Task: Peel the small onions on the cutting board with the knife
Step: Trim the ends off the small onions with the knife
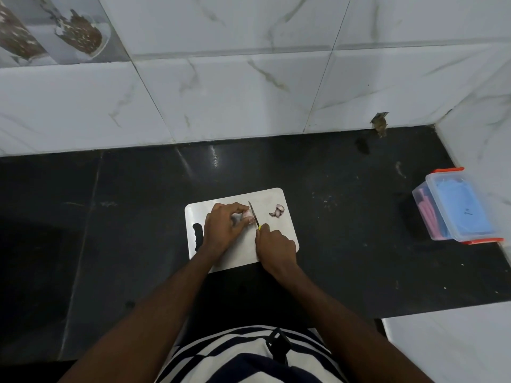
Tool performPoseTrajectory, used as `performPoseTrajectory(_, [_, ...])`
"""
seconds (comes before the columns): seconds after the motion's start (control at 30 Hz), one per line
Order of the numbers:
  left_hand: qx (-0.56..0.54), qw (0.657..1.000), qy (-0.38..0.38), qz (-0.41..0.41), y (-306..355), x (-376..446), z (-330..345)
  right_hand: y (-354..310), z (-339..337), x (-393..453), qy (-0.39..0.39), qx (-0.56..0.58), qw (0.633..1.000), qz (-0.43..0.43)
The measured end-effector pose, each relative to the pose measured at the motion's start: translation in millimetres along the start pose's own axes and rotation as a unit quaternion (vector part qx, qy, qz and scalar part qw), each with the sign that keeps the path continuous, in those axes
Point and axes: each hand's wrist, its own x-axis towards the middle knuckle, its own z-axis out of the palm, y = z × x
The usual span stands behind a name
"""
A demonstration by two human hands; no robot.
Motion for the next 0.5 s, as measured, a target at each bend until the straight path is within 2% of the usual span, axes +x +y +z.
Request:
performPoseTrajectory(0.33, [0.003,0.999,-0.027,-0.022,-7,5,-7,-20,-7,17,-0.028,-0.012,0.999,-0.011])
performPoseTrajectory(0.5, [-0.003,0.999,-0.031,-0.013,4,9,-7,-7,-5,14,-0.019,-0.02,1.0,-0.014])
